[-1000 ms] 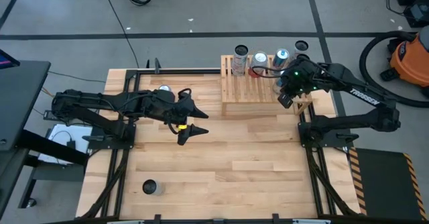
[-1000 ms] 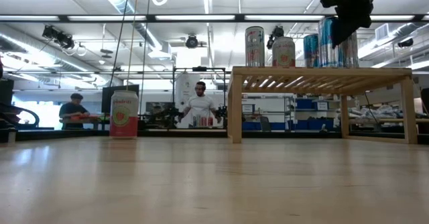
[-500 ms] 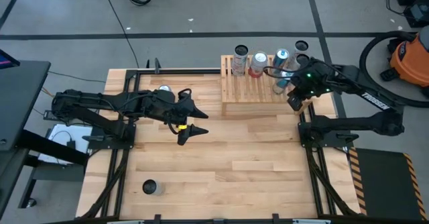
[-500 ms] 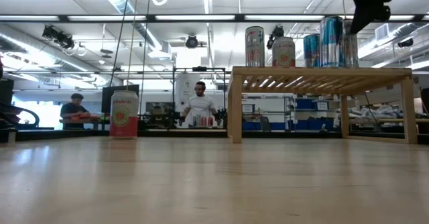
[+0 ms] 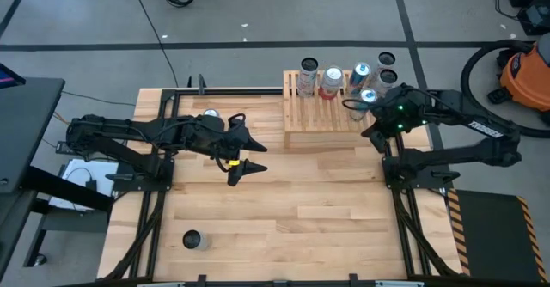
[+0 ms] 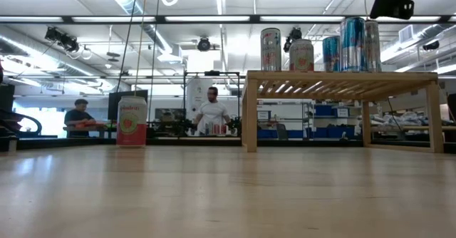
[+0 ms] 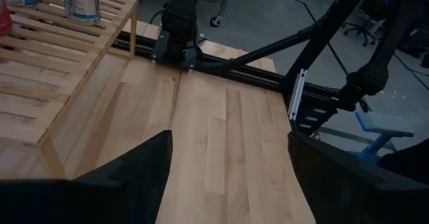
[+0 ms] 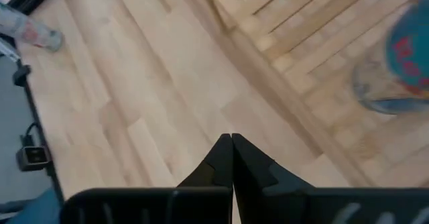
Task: Place canned beverage on shelf
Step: Put the pink-white soda can on the shelf aligned with the other pink-white soda can
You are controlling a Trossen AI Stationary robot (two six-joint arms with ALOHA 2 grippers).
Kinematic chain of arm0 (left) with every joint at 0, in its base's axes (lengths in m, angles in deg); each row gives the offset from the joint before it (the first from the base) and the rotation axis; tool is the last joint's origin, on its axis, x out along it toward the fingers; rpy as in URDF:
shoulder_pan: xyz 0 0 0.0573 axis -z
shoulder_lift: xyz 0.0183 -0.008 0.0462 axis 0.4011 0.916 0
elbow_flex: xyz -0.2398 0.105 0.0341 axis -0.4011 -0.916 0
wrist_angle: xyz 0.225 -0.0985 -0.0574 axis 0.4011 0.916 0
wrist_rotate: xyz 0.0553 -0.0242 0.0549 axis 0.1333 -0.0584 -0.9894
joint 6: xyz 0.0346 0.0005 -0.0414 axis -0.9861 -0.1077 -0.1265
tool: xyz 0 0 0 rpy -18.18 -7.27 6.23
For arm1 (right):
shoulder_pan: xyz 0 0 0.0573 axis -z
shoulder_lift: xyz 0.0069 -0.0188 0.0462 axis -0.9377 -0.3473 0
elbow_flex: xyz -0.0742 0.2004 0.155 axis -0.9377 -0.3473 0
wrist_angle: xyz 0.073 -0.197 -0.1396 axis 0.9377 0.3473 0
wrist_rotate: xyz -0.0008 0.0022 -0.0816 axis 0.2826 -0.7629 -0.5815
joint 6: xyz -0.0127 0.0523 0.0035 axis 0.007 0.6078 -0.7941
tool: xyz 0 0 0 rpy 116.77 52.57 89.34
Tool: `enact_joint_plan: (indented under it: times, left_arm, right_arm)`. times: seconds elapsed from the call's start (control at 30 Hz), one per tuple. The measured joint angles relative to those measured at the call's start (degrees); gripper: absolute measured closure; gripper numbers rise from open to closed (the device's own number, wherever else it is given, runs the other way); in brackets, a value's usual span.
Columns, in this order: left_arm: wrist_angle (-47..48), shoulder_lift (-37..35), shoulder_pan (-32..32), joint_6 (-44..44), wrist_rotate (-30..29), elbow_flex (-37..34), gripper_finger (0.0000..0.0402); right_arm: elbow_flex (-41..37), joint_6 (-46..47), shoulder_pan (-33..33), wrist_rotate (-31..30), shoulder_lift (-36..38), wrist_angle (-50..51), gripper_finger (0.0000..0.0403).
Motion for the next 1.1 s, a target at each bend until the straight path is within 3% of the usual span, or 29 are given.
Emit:
enact_joint_plan:
  times: [0.23,0.57,1.1]
  left_arm:
    - [-0.02,0.00,0.00,0.09,-0.02,0.00,0.0102]
    - [-0.03,0.00,0.01,0.09,0.00,0.00,0.0102]
    - [-0.02,0.00,0.00,0.03,0.00,0.00,0.0102]
  right_arm:
    - [-3.63,4.85,-4.01,4.03,-0.21,-5.06,0.0398]
    - [-10.94,4.86,-6.59,3.93,-0.21,-13.04,0.0398]
    - [-12.60,1.76,-6.58,-5.07,-1.47,-16.03,0.0398]
